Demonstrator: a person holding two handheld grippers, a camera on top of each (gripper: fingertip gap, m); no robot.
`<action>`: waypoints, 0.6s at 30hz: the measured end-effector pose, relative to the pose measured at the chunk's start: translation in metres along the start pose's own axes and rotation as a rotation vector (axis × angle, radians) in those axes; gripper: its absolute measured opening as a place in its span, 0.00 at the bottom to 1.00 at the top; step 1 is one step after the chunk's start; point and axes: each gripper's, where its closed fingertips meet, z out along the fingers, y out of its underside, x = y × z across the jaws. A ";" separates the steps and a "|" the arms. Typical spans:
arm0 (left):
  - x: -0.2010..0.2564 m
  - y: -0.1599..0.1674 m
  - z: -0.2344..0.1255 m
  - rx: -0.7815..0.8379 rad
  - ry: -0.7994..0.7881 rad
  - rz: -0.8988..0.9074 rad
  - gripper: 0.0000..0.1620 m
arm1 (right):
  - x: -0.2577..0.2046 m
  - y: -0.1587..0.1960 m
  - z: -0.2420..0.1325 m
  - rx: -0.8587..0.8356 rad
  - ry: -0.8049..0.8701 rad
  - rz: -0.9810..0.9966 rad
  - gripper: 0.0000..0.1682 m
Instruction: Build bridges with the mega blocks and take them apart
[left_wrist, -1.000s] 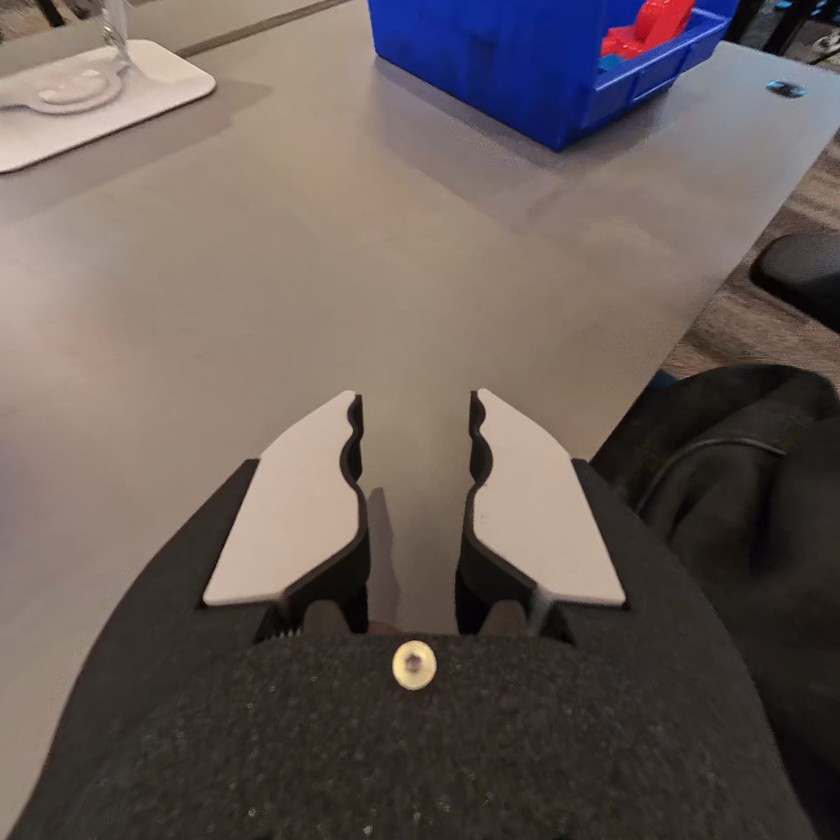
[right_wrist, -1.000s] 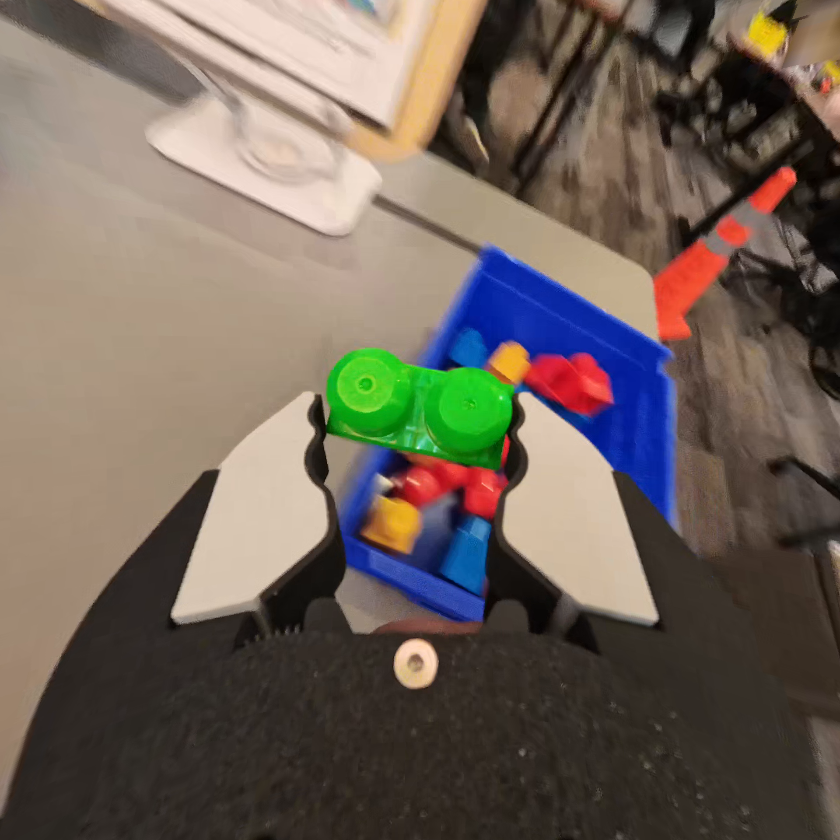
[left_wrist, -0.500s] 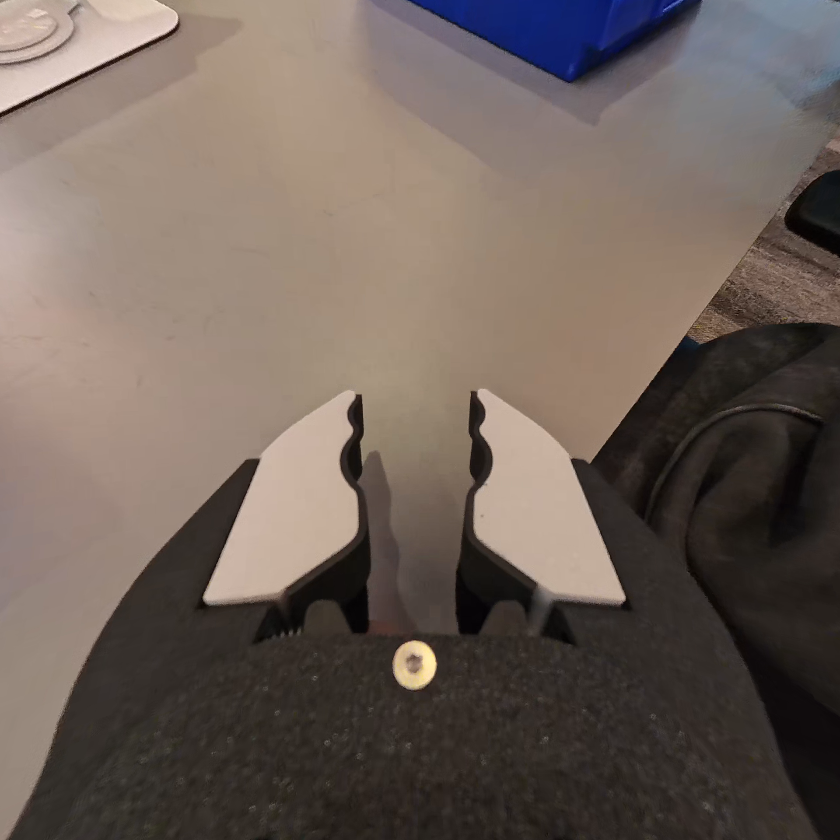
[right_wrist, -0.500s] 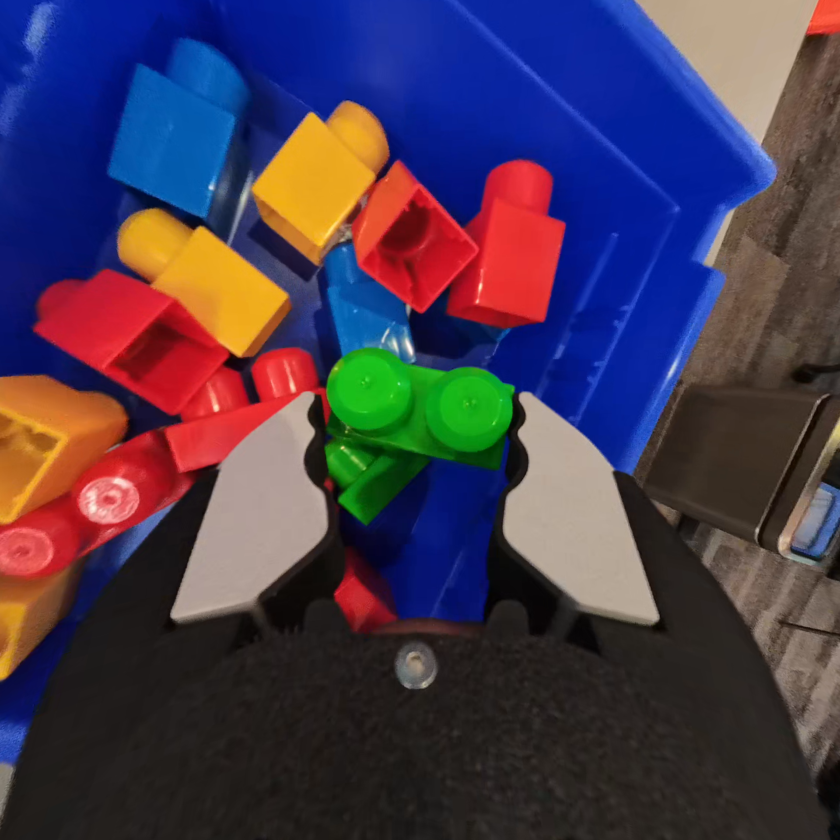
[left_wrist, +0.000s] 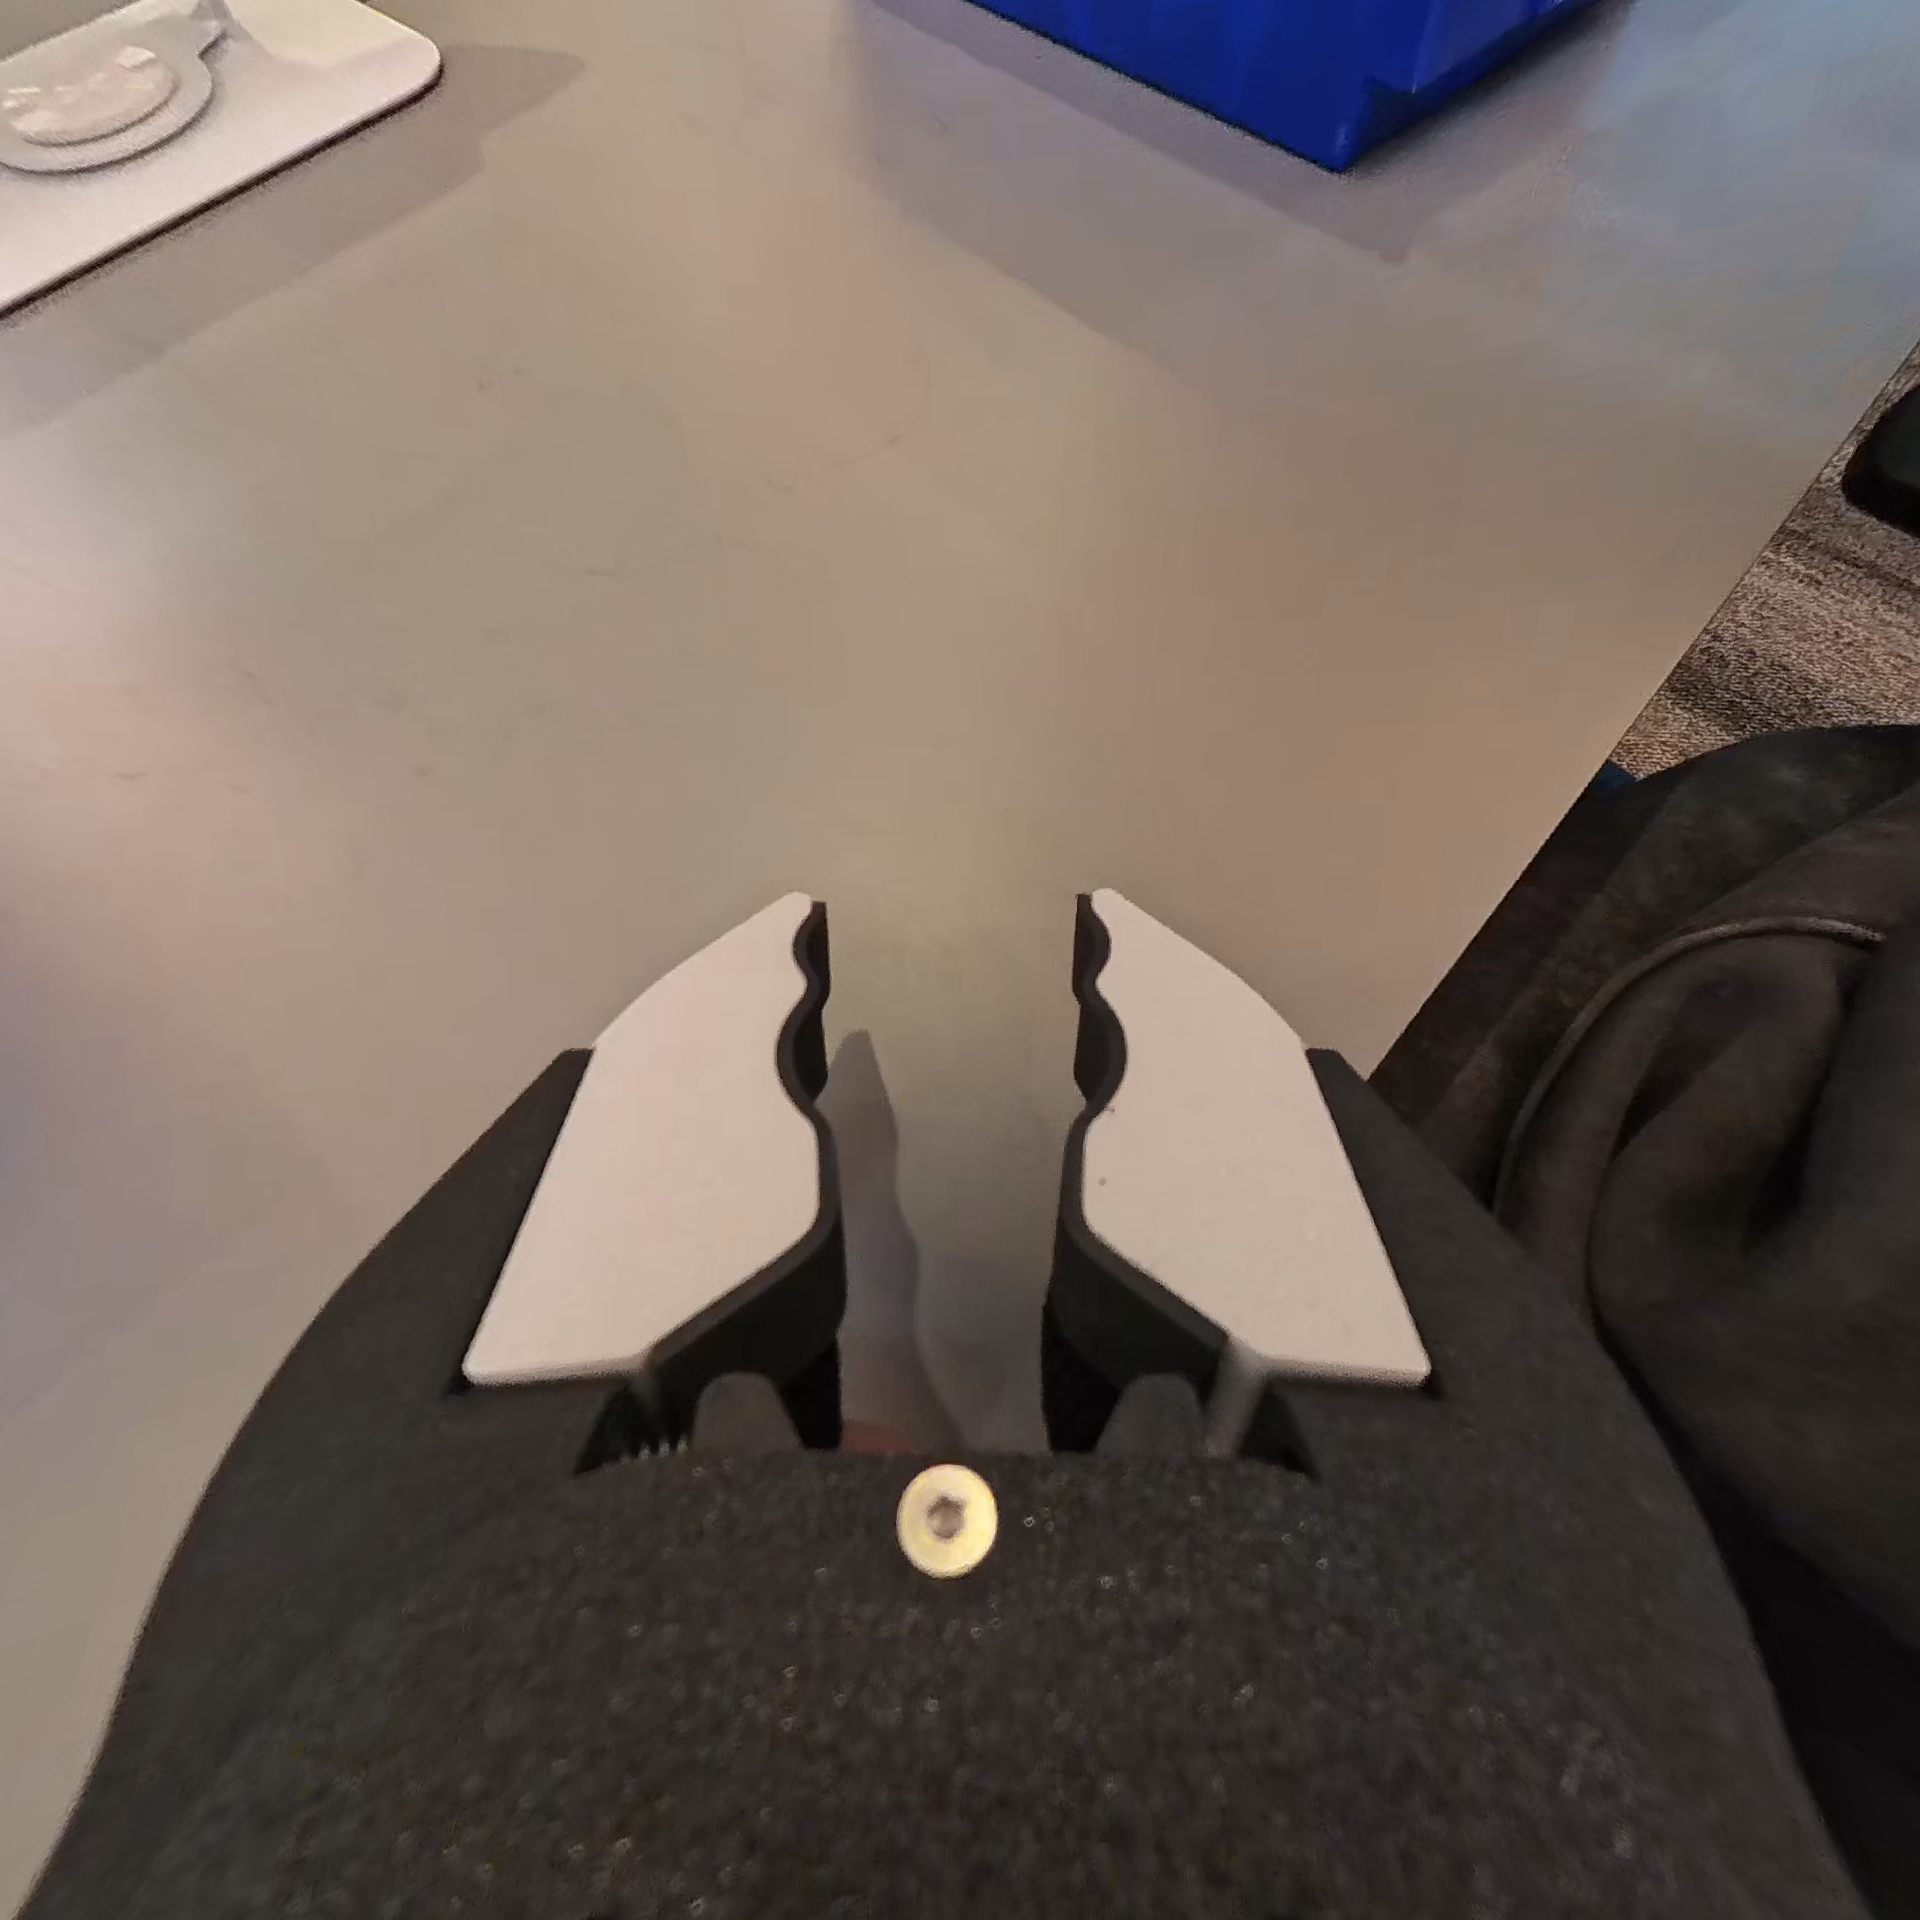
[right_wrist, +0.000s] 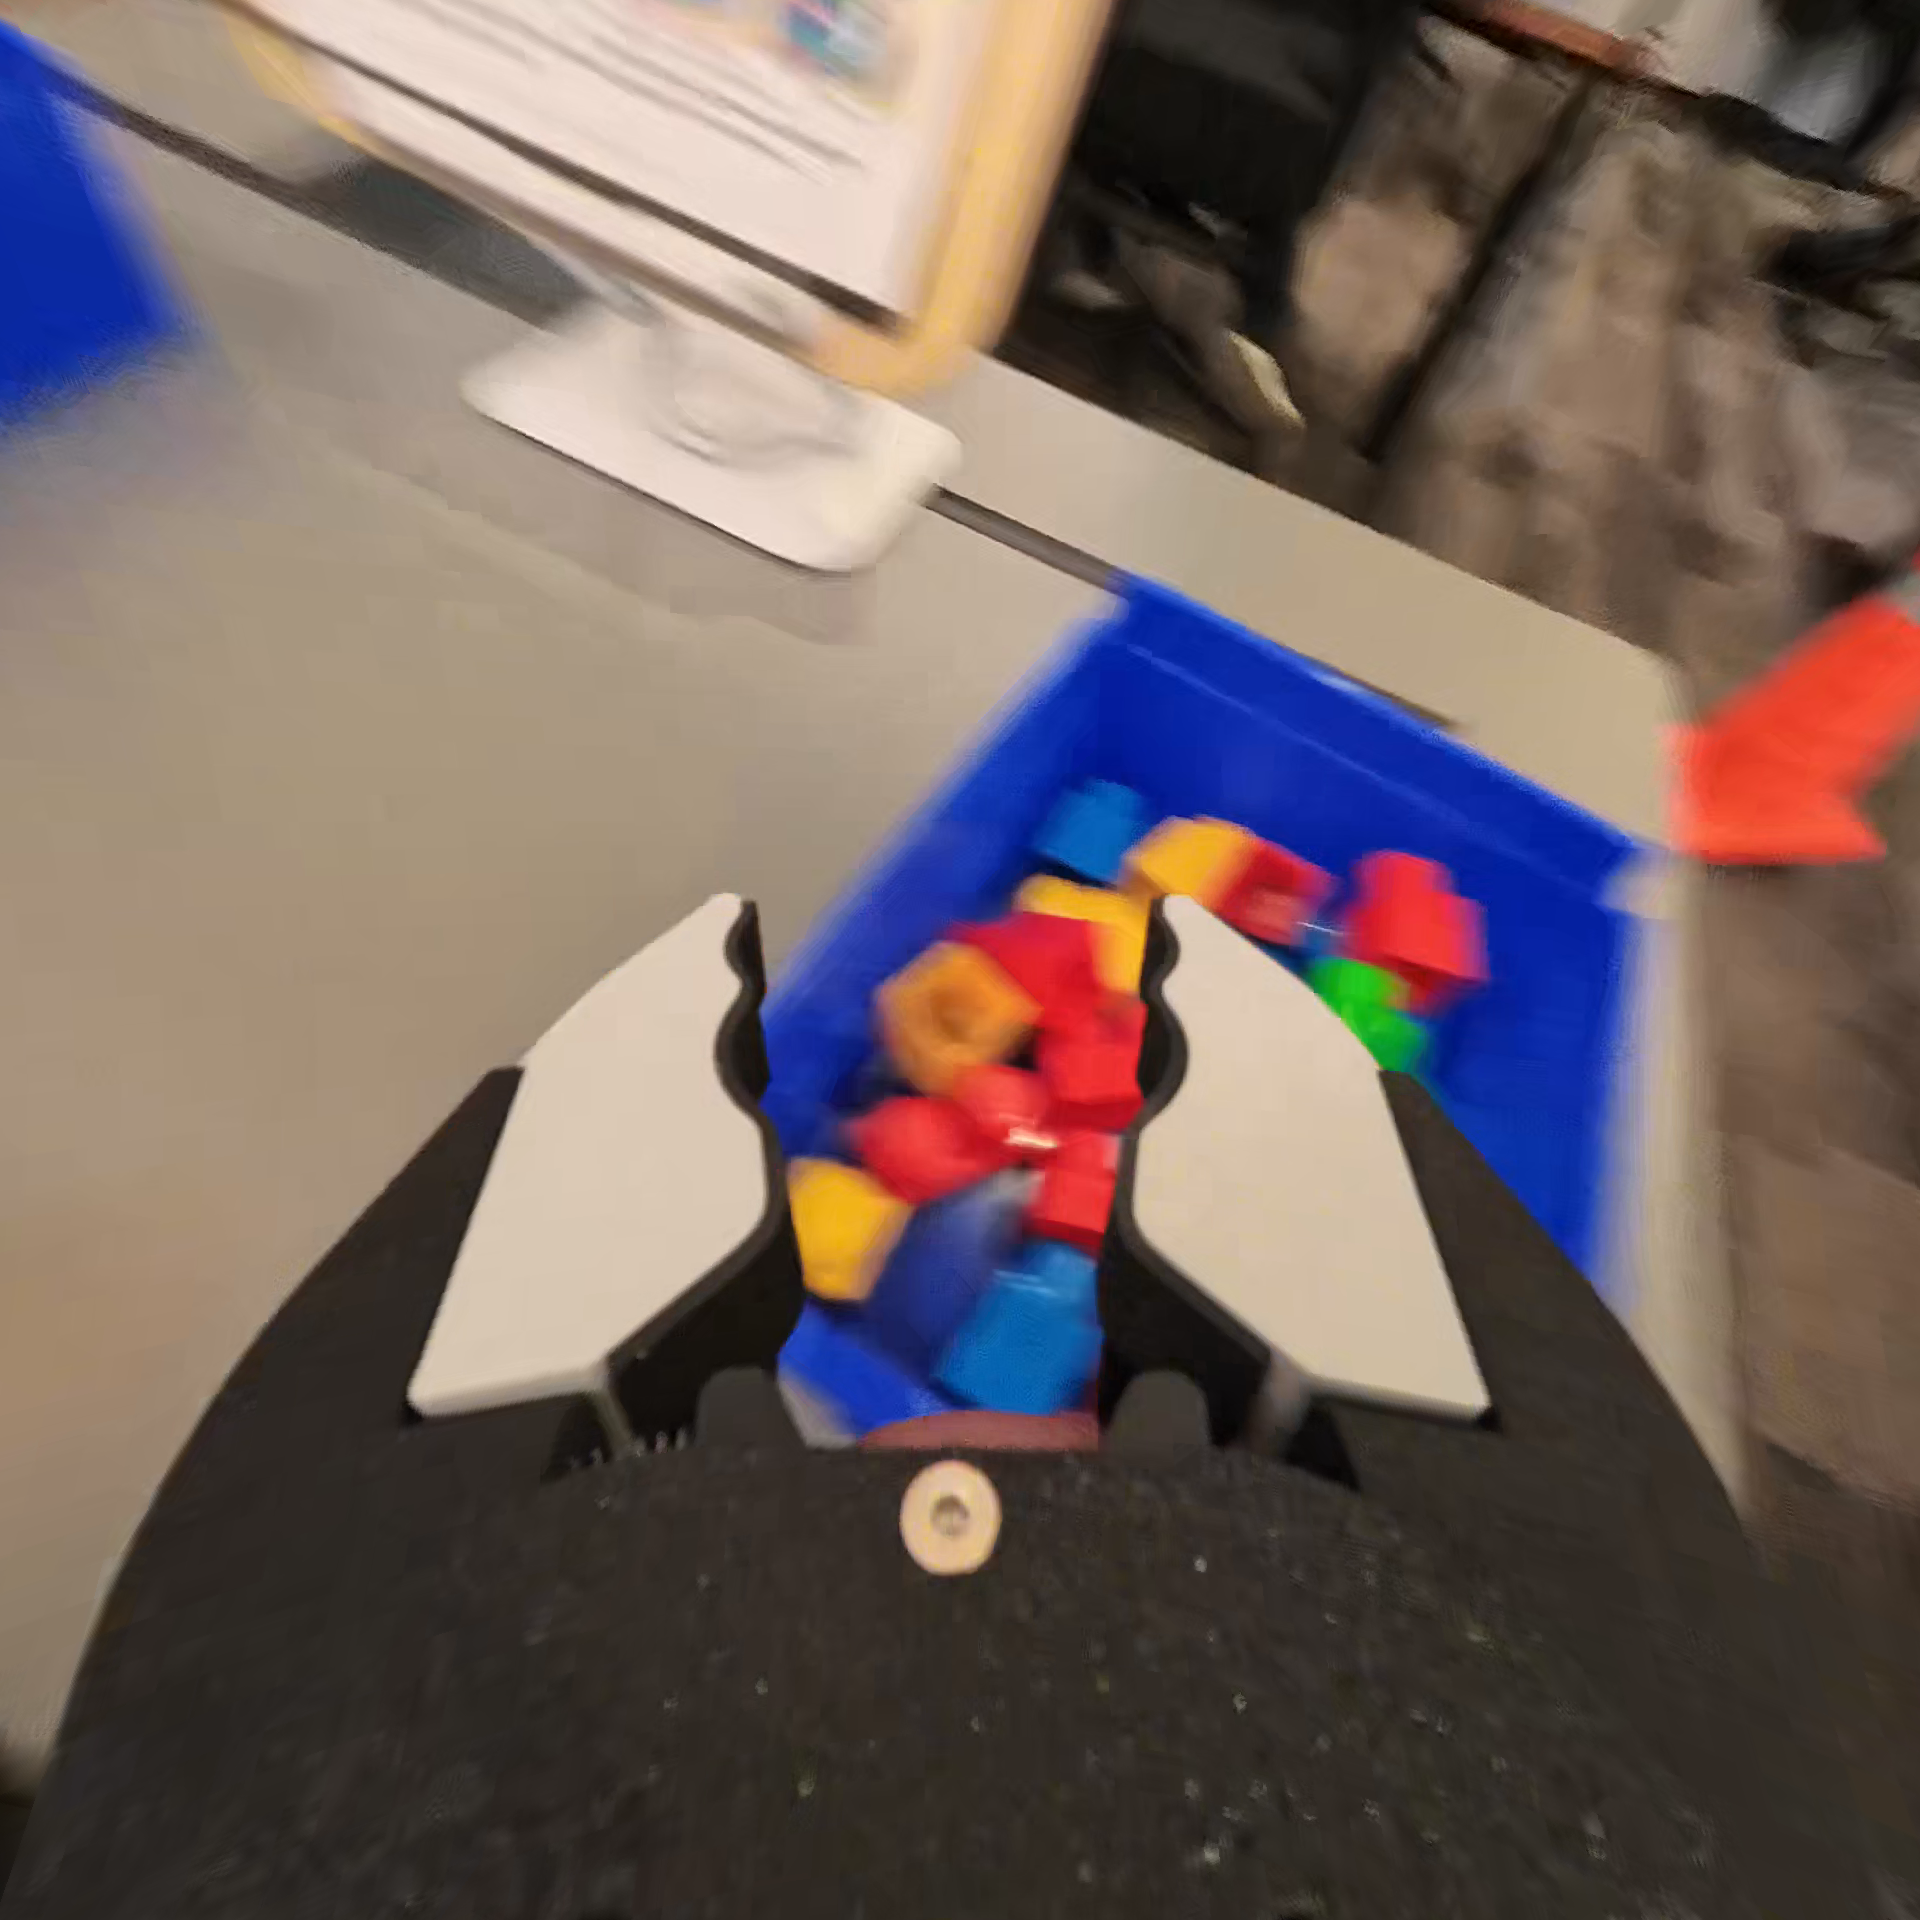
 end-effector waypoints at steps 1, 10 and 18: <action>0.000 -0.002 0.000 0.008 -0.001 -0.001 0.27 | -0.037 0.000 -0.006 0.074 -0.110 0.033 0.41; -0.003 -0.004 -0.001 0.026 0.002 -0.008 0.28 | -0.221 0.057 -0.023 0.229 -0.513 0.148 0.42; -0.008 -0.002 0.004 0.006 -0.029 -0.030 0.29 | -0.209 0.079 -0.019 0.177 -0.332 0.015 0.44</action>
